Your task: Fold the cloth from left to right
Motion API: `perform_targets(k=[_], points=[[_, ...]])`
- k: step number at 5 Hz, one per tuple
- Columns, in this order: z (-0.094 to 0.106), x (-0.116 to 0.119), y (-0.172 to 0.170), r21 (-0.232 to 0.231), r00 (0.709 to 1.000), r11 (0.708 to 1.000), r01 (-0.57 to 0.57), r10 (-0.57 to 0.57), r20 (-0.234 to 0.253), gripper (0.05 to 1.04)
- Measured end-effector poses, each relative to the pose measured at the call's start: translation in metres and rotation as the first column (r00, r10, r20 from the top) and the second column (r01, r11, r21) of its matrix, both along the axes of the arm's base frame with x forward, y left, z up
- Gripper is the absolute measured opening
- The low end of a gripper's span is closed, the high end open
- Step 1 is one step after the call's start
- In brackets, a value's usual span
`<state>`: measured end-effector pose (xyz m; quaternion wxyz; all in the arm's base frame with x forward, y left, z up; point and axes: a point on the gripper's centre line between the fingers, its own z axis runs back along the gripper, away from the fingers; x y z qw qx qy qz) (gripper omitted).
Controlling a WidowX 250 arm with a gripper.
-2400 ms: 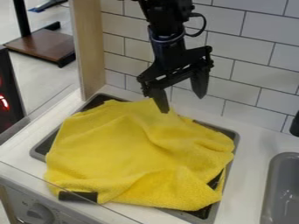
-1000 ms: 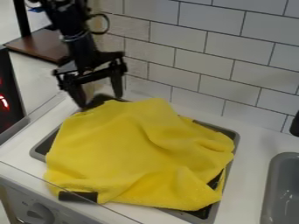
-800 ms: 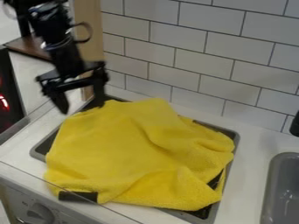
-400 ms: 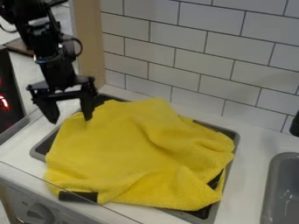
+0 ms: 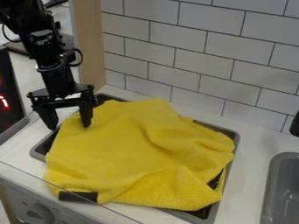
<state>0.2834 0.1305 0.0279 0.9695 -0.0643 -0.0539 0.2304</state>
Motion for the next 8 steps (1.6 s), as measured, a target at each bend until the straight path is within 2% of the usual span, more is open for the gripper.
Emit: perform_targets(k=[2, 3, 4, 5, 6, 7, 8], points=[[0.001, 0.003, -0.002, -0.009, 1.0, 1.0, 0.008, -0.008, 0.021, 0.332], [0.002, 0.003, -0.002, -0.022, 1.0, 1.0, 0.01, -0.009, 0.014, 0.133], [0.011, 0.007, 0.015, -0.035, 0.998, 0.998, -0.048, 0.049, 0.031, 0.049], [0.014, 0.018, 0.023, -0.04, 0.996, 0.996, -0.084, 0.084, 0.022, 0.048], [0.022, 0.026, 0.024, -0.047, 0.994, 0.993, -0.106, 0.107, 0.035, 0.048], [0.027, 0.027, 0.005, -0.103, 0.995, 0.99, -0.096, 0.097, 0.006, 0.048], [0.054, 0.031, -0.029, -0.137, 0.999, 0.99, -0.033, 0.038, 0.038, 0.048]])
